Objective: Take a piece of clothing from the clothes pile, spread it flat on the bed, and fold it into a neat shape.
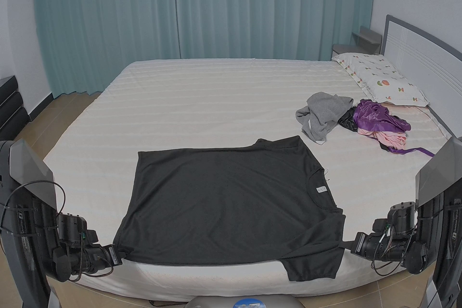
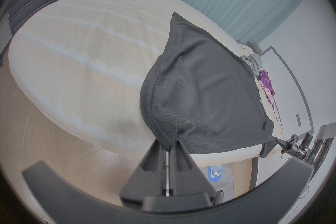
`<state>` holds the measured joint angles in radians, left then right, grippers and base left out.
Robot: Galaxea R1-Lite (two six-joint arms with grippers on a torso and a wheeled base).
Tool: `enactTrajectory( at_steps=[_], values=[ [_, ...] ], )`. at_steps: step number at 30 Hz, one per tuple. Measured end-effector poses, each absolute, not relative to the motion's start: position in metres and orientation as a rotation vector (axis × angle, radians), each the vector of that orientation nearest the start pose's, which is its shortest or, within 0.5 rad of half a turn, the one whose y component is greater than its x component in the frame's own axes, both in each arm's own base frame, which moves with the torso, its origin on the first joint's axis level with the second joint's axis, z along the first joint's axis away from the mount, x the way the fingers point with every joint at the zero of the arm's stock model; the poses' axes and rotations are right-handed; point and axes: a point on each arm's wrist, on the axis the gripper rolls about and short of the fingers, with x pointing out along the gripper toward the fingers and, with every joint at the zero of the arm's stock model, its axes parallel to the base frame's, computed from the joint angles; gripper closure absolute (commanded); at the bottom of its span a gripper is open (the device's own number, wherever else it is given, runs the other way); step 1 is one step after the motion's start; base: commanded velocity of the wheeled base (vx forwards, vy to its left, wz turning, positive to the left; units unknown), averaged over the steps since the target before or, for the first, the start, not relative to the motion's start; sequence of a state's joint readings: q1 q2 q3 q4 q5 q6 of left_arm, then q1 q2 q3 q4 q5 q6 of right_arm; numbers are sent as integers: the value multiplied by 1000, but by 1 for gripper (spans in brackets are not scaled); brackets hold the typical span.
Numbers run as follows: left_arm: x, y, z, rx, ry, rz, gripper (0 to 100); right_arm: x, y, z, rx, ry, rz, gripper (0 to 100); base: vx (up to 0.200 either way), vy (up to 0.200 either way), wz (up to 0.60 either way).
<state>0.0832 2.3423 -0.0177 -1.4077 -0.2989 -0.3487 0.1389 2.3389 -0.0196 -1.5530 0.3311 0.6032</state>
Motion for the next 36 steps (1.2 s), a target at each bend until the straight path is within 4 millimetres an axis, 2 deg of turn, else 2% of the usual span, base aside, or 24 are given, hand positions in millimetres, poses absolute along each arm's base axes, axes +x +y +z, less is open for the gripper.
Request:
enactTrajectory(
  at_steps=[10, 18, 36],
  values=[
    [206, 15, -37, -502, 906, -22, 100, 205, 34, -30, 636, 974, 171, 100, 0, 0, 0],
    [196, 15, -33, -495, 987, -7, 100, 192, 31, -22, 577, 1056, 208, 100, 0, 0, 0],
    [182, 16, -21, -355, 1049, -31, 100, 171, 26, -5, 478, 1135, 232, 100, 0, 0, 0]
  ],
)
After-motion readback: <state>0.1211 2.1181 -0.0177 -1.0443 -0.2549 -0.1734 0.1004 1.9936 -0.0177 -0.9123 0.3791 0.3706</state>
